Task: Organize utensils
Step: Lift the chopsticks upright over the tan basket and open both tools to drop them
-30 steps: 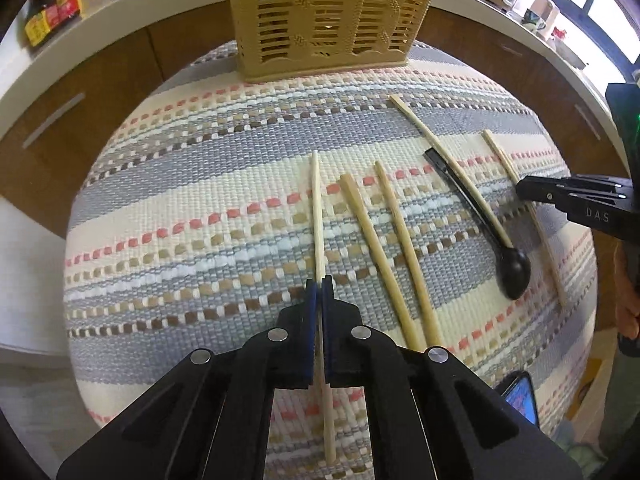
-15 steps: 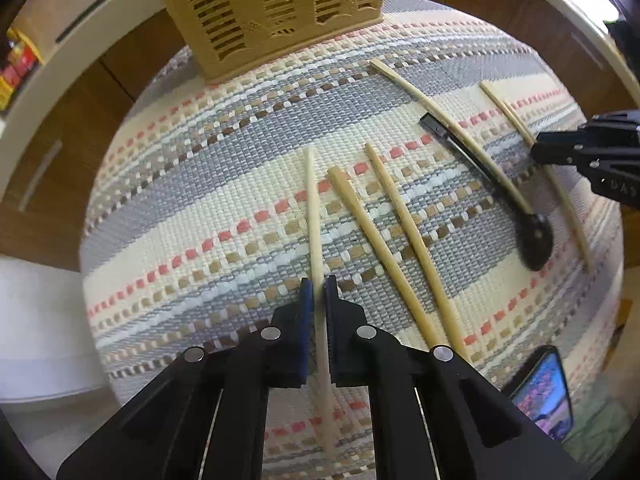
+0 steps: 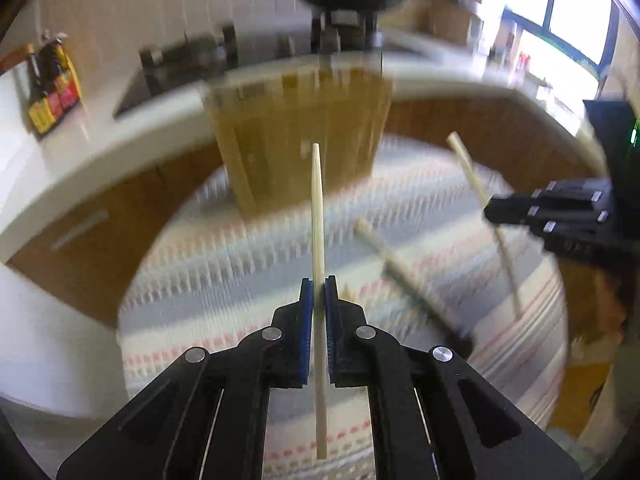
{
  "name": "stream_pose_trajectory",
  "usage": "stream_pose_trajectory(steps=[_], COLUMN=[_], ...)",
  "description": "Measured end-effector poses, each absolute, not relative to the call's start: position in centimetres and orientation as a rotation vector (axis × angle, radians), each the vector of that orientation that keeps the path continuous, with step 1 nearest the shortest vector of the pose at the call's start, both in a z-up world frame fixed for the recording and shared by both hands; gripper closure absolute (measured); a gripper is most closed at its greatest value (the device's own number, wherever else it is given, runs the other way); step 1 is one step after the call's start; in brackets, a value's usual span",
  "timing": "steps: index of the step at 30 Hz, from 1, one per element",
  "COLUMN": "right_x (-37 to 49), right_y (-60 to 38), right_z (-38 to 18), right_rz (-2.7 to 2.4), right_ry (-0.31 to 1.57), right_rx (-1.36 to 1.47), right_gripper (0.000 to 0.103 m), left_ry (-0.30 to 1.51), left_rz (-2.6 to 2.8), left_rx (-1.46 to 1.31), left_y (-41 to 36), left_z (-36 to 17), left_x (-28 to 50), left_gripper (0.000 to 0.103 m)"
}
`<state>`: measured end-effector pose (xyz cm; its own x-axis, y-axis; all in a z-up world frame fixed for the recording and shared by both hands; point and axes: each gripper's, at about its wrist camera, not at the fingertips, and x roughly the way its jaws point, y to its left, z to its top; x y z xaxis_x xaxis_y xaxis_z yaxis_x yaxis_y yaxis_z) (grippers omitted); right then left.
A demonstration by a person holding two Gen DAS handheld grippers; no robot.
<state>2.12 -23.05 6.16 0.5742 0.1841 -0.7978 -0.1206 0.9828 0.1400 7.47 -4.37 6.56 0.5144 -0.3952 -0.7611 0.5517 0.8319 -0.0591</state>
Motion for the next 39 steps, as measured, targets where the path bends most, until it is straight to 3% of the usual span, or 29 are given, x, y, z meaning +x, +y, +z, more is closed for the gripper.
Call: stream_pose_trajectory(steps=[8,15,22,39], right_x=[4.9,8.3,11.7,15.3], right_y=[-23.6,-24.0,-25.4,-23.9], right_z=[14.6,17.1,18.4,14.0], right_rz=[0.212,0.201,0.139,-0.006], right_ry=[0.638,0.453,0.255,0.181], right_rx=[0.092,0.102,0.158,0.093], right_gripper=[0.092,0.092,0.092,0.092], left_ry=[0.551,0.399,0.288,0.177], left_rz=[-0.596,-0.558,-0.491,-0.349], left_rx=[-0.013,-0.1,-0.165,-0.15], left_y=[-3.6,-5.1,-5.0,-4.8], left_z=[15.2,18.3,17.7,12.6], left_x=[10.2,13.9,18.9,21.7], left_gripper=[0.099,0.099,0.099,0.099])
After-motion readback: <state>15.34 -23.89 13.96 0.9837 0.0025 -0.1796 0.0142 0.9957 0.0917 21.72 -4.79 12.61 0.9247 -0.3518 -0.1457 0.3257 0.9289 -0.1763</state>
